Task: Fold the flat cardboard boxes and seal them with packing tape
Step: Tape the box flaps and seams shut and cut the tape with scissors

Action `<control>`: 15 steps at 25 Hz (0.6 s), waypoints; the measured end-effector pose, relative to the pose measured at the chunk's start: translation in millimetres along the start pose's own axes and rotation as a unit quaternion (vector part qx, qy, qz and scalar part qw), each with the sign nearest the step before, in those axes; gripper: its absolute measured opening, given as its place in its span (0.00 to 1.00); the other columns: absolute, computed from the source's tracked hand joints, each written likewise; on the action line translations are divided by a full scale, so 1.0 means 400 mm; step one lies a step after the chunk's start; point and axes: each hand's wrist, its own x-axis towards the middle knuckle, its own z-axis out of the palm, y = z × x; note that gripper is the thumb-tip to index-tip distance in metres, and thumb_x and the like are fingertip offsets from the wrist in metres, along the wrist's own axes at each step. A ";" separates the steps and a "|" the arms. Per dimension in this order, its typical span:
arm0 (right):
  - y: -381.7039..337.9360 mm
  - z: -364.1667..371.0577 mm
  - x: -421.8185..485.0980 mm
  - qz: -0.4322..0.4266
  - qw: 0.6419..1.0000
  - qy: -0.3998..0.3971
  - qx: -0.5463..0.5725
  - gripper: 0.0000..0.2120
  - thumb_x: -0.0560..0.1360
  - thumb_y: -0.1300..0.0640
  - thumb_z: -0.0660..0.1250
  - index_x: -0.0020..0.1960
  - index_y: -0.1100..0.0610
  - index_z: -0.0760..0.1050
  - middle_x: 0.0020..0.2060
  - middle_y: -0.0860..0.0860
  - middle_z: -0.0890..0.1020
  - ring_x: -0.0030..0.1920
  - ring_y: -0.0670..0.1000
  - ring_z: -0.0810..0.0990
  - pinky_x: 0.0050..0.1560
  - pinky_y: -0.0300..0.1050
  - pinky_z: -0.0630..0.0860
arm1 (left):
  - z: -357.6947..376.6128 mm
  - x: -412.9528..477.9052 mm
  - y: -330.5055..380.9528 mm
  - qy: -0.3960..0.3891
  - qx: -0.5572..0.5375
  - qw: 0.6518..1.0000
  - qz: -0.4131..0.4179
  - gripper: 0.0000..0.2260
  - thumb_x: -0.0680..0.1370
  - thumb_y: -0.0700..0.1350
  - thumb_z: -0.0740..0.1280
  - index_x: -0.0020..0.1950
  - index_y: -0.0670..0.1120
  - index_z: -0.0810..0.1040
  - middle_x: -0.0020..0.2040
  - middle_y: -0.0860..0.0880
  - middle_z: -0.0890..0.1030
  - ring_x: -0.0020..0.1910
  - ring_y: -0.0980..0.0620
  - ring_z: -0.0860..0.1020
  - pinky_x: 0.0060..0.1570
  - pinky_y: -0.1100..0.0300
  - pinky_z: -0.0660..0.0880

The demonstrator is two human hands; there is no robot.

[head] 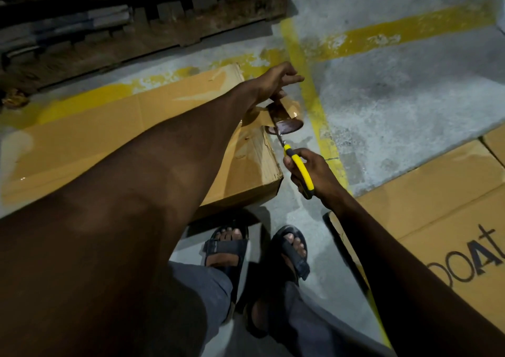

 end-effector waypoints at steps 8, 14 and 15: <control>0.097 -0.028 -0.019 0.092 0.989 0.111 -0.036 0.20 0.77 0.45 0.69 0.55 0.61 0.73 0.29 0.50 0.79 0.22 0.49 0.69 0.27 0.43 0.66 | 0.007 -0.026 0.013 0.031 -0.114 0.993 0.027 0.09 0.81 0.44 0.51 0.45 0.48 0.69 0.62 0.46 0.75 0.32 0.53 0.58 0.37 0.58 0.62; -0.038 -0.012 -0.070 -0.006 0.945 0.209 -0.253 0.21 0.81 0.39 0.57 0.61 0.54 0.74 0.35 0.56 0.82 0.31 0.54 0.81 0.34 0.45 0.70 | 0.008 -0.181 0.099 0.120 -0.159 0.978 0.061 0.18 0.77 0.50 0.56 0.58 0.40 0.74 0.63 0.40 0.78 0.25 0.58 0.74 0.26 0.69 0.68; -0.064 0.001 -0.080 -0.032 0.933 0.218 -0.284 0.21 0.82 0.40 0.55 0.63 0.55 0.73 0.38 0.58 0.83 0.36 0.58 0.82 0.35 0.46 0.69 | 0.003 -0.228 0.119 0.139 -0.146 0.977 0.067 0.21 0.79 0.50 0.54 0.65 0.39 0.73 0.65 0.40 0.77 0.25 0.60 0.75 0.25 0.71 0.69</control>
